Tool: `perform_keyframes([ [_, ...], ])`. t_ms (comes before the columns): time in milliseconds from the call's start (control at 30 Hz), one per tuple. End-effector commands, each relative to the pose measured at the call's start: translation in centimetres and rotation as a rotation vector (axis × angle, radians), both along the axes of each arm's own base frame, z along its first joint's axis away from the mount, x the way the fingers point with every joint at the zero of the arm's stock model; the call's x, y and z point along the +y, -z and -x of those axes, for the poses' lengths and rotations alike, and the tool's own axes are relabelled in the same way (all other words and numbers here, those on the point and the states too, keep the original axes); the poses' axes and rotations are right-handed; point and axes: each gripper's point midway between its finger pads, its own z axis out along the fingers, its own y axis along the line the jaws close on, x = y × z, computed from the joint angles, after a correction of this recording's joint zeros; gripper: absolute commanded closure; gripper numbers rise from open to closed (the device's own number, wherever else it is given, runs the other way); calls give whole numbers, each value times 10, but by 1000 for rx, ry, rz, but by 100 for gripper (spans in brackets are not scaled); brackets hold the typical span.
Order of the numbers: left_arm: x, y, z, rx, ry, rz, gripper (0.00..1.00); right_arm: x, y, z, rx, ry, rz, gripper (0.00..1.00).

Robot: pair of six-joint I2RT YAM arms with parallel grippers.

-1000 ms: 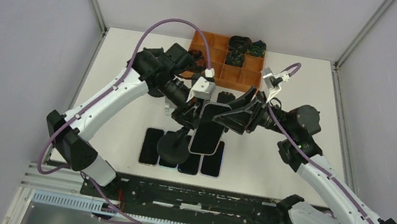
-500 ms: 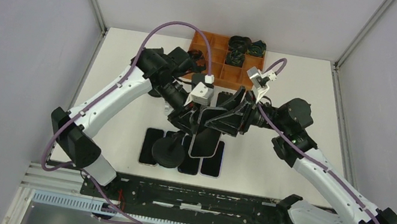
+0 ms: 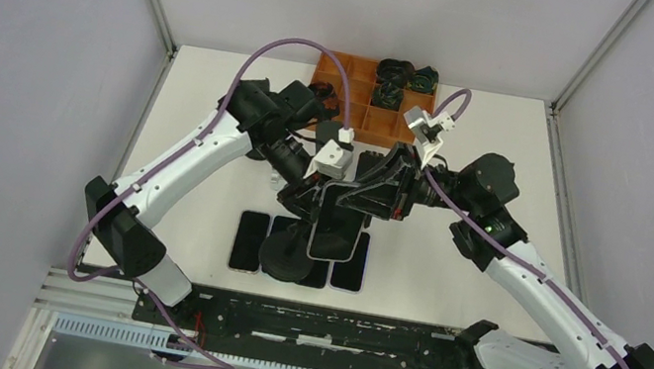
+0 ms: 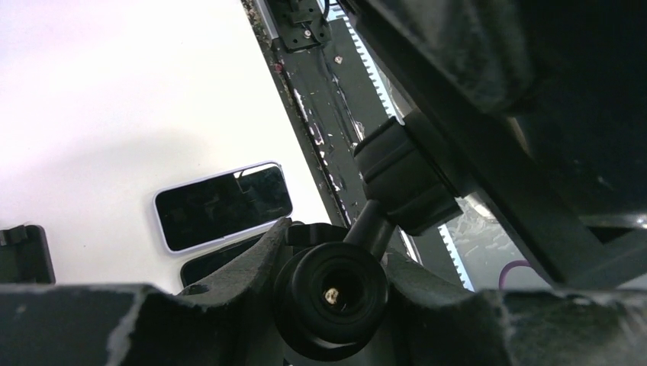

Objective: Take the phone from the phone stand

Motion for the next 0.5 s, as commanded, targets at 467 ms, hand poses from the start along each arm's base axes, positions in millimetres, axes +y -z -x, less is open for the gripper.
perform_keyframes([
  [467,17,6,18,-90,49,-15,98,-16,-87,-1,-154,131,-204,100],
])
